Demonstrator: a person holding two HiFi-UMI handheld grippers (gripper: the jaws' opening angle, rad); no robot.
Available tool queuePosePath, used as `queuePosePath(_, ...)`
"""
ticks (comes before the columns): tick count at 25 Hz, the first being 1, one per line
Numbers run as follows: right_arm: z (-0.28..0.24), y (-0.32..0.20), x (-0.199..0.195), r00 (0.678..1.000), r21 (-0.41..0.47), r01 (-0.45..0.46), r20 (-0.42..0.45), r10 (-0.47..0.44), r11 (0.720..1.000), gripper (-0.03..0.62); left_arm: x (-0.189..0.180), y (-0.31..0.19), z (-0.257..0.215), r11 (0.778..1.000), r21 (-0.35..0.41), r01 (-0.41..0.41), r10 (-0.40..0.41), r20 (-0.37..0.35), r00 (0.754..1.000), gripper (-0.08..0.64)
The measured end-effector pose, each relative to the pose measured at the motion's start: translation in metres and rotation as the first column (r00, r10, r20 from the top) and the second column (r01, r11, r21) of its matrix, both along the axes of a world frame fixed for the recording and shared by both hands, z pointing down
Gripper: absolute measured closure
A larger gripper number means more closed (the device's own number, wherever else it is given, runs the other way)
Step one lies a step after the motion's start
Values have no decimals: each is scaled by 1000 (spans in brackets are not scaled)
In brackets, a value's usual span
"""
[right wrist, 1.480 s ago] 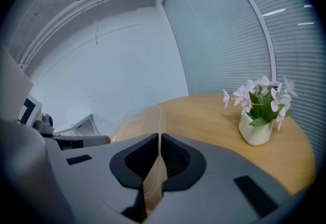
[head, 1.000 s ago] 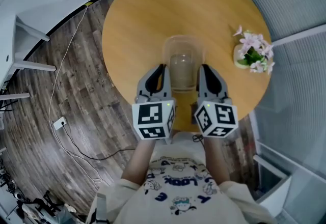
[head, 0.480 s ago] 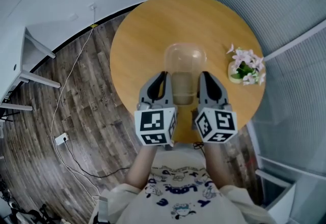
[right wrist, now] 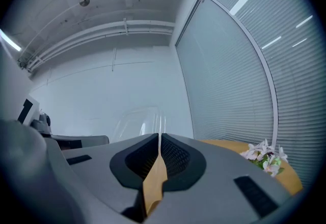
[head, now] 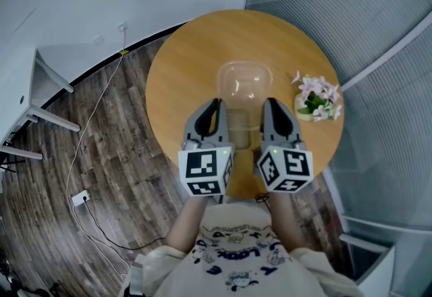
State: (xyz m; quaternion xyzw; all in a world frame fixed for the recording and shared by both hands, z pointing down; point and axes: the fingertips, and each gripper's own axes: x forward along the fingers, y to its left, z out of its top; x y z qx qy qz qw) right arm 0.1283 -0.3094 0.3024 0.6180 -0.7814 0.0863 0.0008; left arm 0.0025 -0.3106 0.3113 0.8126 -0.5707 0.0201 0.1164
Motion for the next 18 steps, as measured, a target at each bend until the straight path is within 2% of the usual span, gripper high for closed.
queuePosePath(18,-26,1,-5,1000,66,-1,10,0,998,574,-5,2,-30,997,76,6,-6,3,1000,537)
